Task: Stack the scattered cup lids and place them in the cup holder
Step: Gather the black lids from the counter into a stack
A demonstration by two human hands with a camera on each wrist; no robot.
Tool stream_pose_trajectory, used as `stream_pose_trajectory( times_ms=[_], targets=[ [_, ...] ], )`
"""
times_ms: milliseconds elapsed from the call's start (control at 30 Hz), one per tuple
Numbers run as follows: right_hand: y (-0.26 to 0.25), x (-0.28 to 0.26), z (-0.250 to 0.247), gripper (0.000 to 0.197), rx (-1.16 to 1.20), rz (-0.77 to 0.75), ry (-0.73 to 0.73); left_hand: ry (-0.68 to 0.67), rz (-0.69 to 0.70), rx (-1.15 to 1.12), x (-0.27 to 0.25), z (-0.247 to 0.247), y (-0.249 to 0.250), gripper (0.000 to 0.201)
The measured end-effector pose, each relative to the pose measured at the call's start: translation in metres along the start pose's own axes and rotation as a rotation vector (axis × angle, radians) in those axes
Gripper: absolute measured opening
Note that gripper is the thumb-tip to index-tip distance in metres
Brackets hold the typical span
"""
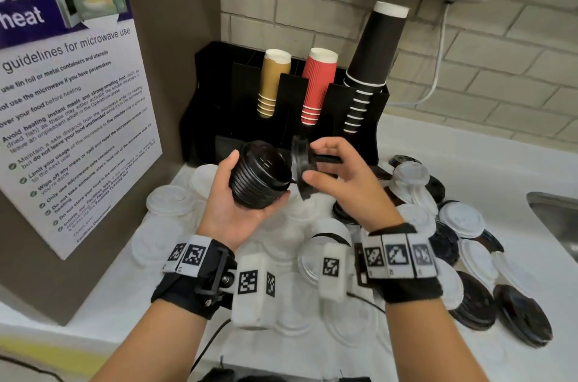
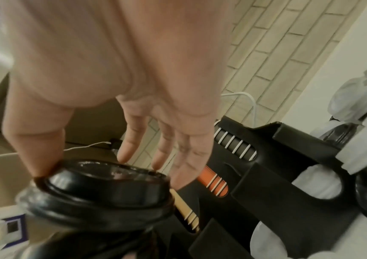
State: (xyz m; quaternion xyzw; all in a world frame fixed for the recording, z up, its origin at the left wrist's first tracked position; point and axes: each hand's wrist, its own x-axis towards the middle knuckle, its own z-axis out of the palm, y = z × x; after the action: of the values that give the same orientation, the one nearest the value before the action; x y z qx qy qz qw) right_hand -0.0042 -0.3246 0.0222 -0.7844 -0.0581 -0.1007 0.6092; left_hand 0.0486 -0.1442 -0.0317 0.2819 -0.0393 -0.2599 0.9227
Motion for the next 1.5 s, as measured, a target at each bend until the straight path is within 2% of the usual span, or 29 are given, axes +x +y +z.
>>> stream_pose_trajectory(
  times_ms=[200, 367, 433, 767, 900, 967, 1000, 1067, 1133, 1200, 1333, 1433, 1500],
  targets=[
    [0.005, -0.010, 0.021, 0.040, -0.102, -0.074, 0.066, 0.021, -0.048, 0.063, 0.001, 0.004, -0.013, 0.059],
    [-0.001, -0.007, 0.016, 0.042, -0.176, -0.095, 0.065, 0.010, -0.103, 0.057, 0.003, 0.003, -0.022, 0.038],
    [-0.002, -0.006, 0.016, 0.043, -0.203, -0.111, 0.048, 0.000, -0.113, 0.061, 0.005, 0.003, -0.025, 0.037],
    [0.001, -0.002, 0.013, 0.043, -0.237, -0.120, 0.028, -0.033, -0.115, -0.007, 0.009, 0.007, -0.028, 0.043],
    [-0.002, 0.004, 0.010, 0.050, -0.298, -0.097, -0.019, -0.042, -0.094, -0.017, 0.010, 0.005, -0.023, 0.046],
    [-0.006, 0.007, 0.005, 0.044, -0.350, -0.077, -0.015, -0.038, -0.068, -0.039, 0.010, 0.001, -0.014, 0.045],
    [-0.008, 0.008, 0.002, 0.037, -0.413, -0.091, -0.046, -0.034, -0.054, -0.050, 0.010, -0.001, -0.008, 0.046],
    [-0.008, 0.007, -0.002, 0.031, -0.610, -0.080, -0.242, -0.003, -0.029, -0.082, 0.009, -0.006, 0.003, 0.052],
    [-0.003, 0.002, 0.002, 0.046, -0.893, 0.039, -0.519, 0.026, -0.003, -0.111, 0.008, -0.008, 0.012, 0.058],
    [0.007, -0.008, 0.010, 0.067, -1.169, 0.156, -0.708, 0.039, 0.018, -0.110, 0.006, -0.009, 0.017, 0.061],
    [0.024, -0.021, 0.020, 0.083, -1.413, 0.161, -0.852, 0.061, 0.039, -0.095, 0.003, -0.010, 0.022, 0.062],
    [0.030, -0.023, 0.023, 0.078, -1.479, 0.126, -0.870, 0.067, 0.085, -0.122, 0.002, -0.012, 0.025, 0.062],
    [0.026, -0.018, 0.022, 0.073, -1.434, 0.149, -0.887, 0.063, 0.116, -0.137, 0.000, -0.013, 0.028, 0.056]
  ],
)
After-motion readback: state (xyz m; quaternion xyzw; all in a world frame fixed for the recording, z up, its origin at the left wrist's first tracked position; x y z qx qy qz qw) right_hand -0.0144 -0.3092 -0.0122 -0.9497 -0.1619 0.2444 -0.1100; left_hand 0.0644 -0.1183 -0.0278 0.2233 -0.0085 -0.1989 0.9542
